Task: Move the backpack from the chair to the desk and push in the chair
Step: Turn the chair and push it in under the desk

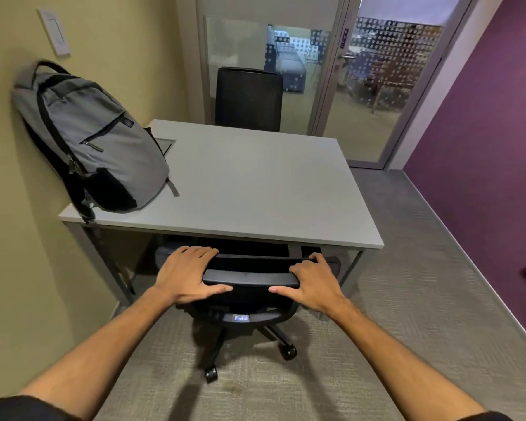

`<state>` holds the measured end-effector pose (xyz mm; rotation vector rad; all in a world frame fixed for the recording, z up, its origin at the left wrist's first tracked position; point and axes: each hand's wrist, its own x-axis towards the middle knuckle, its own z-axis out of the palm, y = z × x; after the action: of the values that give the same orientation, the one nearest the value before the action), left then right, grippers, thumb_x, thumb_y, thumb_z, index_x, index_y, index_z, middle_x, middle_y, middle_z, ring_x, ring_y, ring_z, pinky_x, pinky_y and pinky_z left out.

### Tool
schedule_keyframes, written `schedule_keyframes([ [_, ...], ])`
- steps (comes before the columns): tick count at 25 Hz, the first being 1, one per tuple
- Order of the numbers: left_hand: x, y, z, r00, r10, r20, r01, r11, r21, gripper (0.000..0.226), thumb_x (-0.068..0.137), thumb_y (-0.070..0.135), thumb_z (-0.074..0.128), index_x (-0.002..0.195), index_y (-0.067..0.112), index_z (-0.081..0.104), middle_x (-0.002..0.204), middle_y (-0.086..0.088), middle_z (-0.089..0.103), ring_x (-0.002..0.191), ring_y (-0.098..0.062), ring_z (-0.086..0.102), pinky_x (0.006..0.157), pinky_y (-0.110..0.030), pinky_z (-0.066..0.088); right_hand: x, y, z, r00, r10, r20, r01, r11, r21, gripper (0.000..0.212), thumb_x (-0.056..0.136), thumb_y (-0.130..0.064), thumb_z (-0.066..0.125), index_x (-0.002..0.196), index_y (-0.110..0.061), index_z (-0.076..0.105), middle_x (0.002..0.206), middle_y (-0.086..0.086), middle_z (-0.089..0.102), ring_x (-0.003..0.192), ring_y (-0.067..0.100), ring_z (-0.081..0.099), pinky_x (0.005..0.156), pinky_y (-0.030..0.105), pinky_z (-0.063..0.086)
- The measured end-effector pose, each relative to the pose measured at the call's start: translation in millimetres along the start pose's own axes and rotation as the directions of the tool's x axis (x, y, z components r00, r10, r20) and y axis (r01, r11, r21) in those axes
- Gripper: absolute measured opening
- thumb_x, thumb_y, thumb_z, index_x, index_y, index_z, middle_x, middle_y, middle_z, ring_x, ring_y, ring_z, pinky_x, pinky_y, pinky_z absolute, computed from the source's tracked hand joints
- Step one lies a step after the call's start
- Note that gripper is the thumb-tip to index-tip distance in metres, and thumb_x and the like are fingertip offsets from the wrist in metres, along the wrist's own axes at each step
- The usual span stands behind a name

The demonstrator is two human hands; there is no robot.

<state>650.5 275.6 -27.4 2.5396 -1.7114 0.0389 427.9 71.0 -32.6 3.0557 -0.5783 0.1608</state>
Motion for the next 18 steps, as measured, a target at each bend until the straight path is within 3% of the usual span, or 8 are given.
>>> schedule_keyframes([
  [4,19.3,-21.6,-5.9,0.998,-0.002,0.064,0.001,1.0,0.03,0.115,0.061,0.098,0.023,0.147,0.023,0.038,0.15,0.002,0.045,0.138,-0.016,0.041,0.114,-0.037,0.025,13.3,-8.8,18.0,0.985,-0.017,-0.173,0.006,0.998,-0.066,0.071,0.085,-0.08,0.033,0.079,-0.018,0.066,0.077,-0.003,0.064,0.077,0.017,0.056,0.088,0.037,0.04],
  [6,29.4,-27.8,-6.2,0.996,-0.004,0.09,0.001,0.999,0.034,0.119,0.058,0.1,0.019,0.147,0.024,0.036,0.151,0.001,0.044,0.137,-0.018,0.041,0.114,-0.039,0.027,22.5,-9.0,17.1,0.99,0.014,-0.142,-0.019,0.999,-0.034,0.073,0.084,-0.082,0.029,0.073,-0.017,0.061,0.069,-0.003,0.06,0.067,0.017,0.053,0.07,0.032,0.04],
  [9,43.7,-35.0,-4.9,0.996,-0.002,0.087,-0.001,1.0,0.029,0.121,0.055,0.102,0.014,0.146,0.025,0.038,0.149,0.001,0.047,0.135,-0.02,0.045,0.111,-0.039,0.032,36.1,-6.2,9.0,0.994,0.079,-0.07,-0.078,0.997,0.021,0.074,0.077,-0.088,0.02,0.066,-0.02,0.046,0.057,-0.007,0.046,0.051,0.012,0.042,0.049,0.027,0.025],
  [13,64.6,-47.6,-1.9,0.998,0.022,0.067,-0.024,0.999,0.036,0.116,0.059,0.1,0.019,0.144,0.024,0.04,0.146,0.0,0.05,0.13,-0.02,0.048,0.109,-0.04,0.034,56.5,-2.4,6.9,0.992,0.125,-0.013,-0.124,0.992,0.031,0.067,0.073,-0.09,0.022,0.062,-0.025,0.034,0.053,-0.01,0.04,0.048,0.007,0.037,0.048,0.025,0.025],
  [18,88.1,-64.8,-0.9,0.997,0.04,0.061,-0.042,0.999,0.033,0.111,0.062,0.099,0.022,0.141,0.025,0.043,0.142,0.001,0.053,0.126,-0.02,0.051,0.107,-0.039,0.036,81.4,3.1,11.5,0.989,0.15,-0.015,-0.15,0.989,0.019,0.071,0.073,-0.089,0.025,0.071,-0.022,0.047,0.06,-0.008,0.051,0.057,0.013,0.05,0.054,0.03,0.036],
])
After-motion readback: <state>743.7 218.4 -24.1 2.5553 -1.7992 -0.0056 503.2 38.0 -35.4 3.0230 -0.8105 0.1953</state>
